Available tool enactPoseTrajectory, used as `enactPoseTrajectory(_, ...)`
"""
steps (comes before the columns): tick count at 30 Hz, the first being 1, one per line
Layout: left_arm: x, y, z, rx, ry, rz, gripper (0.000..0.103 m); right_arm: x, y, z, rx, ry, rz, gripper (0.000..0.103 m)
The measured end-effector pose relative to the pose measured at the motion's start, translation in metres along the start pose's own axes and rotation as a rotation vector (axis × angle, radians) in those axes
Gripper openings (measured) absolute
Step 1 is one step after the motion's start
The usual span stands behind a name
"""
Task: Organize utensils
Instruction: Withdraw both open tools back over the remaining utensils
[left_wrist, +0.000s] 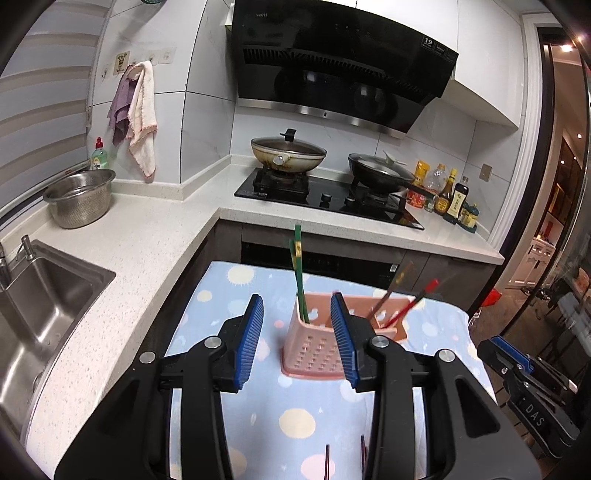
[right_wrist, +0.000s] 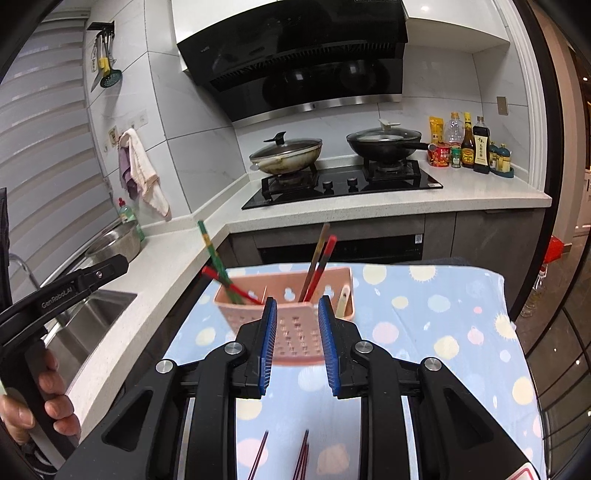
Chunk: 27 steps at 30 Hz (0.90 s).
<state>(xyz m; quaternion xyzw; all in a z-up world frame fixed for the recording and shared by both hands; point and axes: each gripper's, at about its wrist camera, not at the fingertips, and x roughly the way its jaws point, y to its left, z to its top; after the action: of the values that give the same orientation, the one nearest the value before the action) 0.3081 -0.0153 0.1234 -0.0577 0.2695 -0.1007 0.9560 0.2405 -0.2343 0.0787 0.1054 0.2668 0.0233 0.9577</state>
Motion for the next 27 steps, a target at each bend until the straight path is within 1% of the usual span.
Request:
enactPoseTrajectory(10, -0.028, -0.005, -0.062, 0.039, 0.079, 0.025, 0.036, -0.036, 0.008, -0.059, -0.031, 0.069, 0.01, 0.023)
enactPoseTrajectory(15, -0.039, -0.007, -0.091, 0.055, 0.117, 0.029, 0.036, -0.051, 0.006, -0.087, -0.01, 0.108, 0.019, 0.023)
enactPoseTrajectory(21, -0.048, -0.01, -0.123, 0.055, 0.164, 0.029, 0.036, -0.059, 0.003, -0.127, 0.001, 0.185, 0.014, 0.023)
enactPoseTrajectory(27, -0.053, -0.01, -0.164, 0.059, 0.239, 0.024, 0.036, -0.063, 0.001, -0.175, 0.009, 0.278, 0.017, 0.023)
